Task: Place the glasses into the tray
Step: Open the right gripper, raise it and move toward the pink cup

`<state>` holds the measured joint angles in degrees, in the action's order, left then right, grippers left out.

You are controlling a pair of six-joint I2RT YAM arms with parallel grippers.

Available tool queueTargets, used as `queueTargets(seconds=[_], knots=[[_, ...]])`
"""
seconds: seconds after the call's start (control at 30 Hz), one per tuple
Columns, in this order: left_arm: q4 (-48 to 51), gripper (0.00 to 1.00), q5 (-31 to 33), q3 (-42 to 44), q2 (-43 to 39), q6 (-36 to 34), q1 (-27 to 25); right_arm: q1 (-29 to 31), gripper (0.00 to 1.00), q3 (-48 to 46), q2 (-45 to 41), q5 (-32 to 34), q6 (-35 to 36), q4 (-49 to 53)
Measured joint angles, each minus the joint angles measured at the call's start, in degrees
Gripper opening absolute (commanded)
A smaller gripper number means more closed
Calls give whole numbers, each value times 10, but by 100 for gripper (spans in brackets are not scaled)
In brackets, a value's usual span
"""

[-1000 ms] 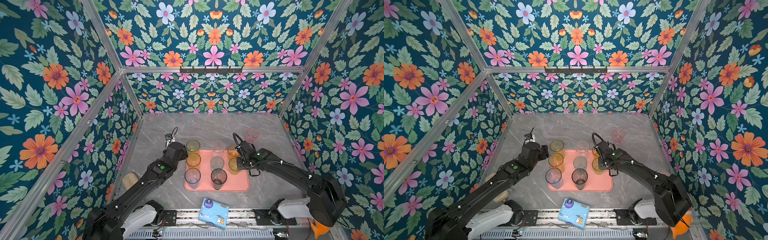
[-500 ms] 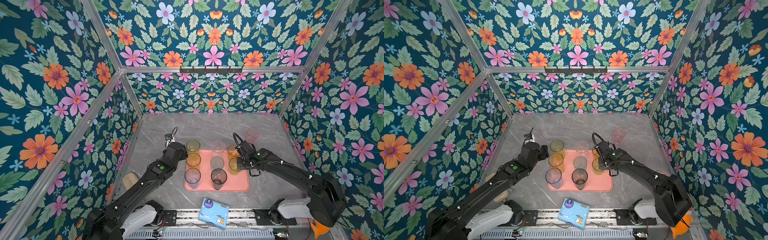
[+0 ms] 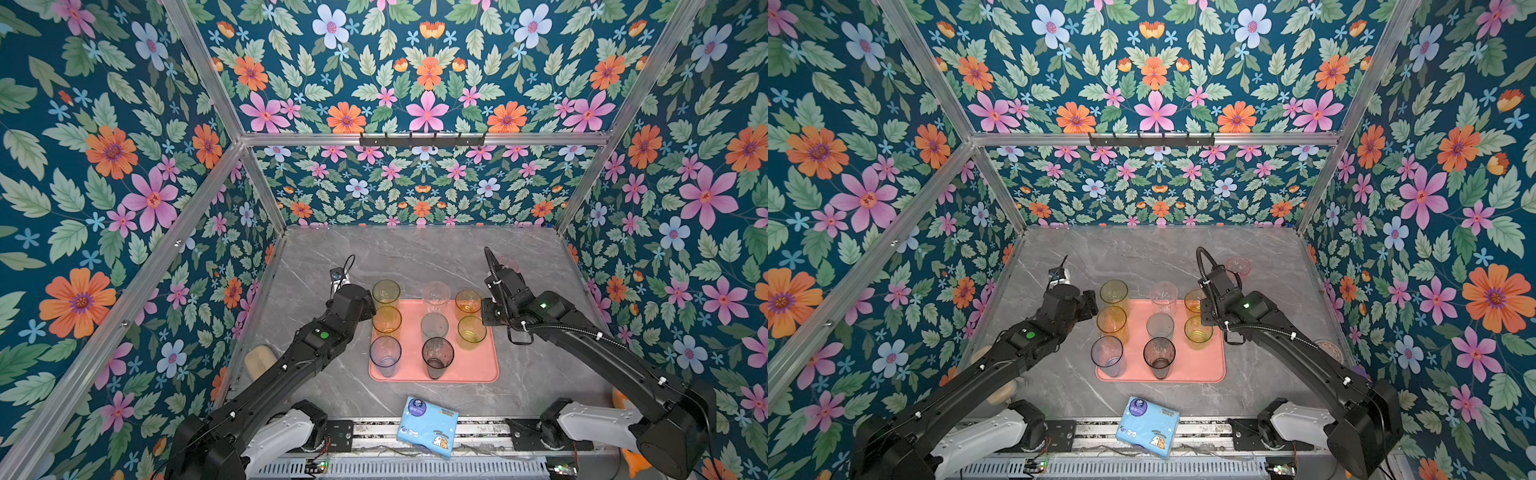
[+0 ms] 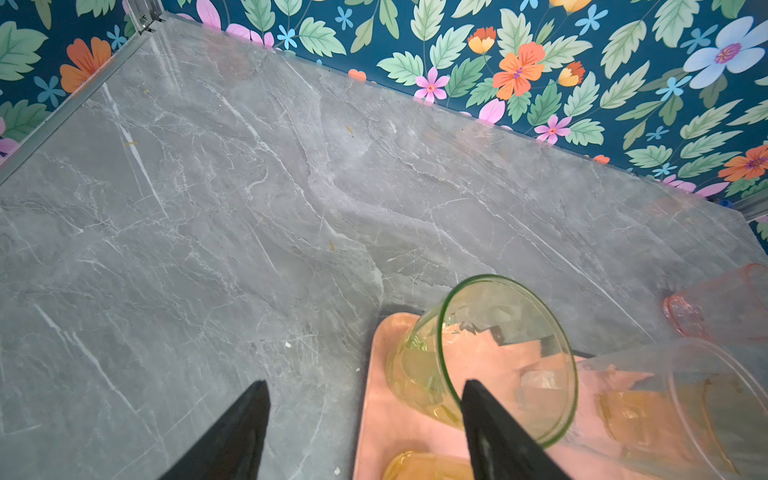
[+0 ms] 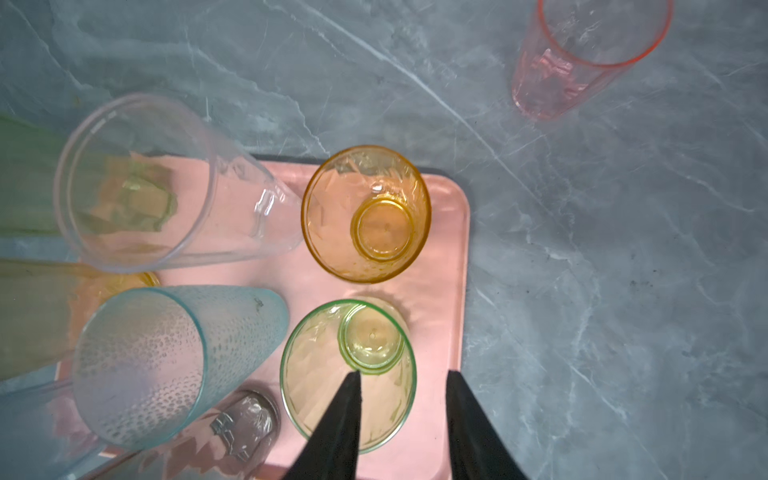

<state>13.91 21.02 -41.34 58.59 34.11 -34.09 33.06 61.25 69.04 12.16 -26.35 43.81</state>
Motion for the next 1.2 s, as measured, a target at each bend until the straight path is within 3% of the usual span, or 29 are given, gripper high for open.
queueTargets(seconds=[0.27, 0.57, 1.2], knots=[[0, 75, 0, 0, 0, 0, 0, -79, 43, 38, 1, 8, 17, -19], [1, 75, 2, 0, 0, 0, 0, -171, 45, 89, 63, 13, 26, -62], [5, 75, 10, 0, 0, 0, 0, -321, 45, 166, 220, -77, 25, -123]])
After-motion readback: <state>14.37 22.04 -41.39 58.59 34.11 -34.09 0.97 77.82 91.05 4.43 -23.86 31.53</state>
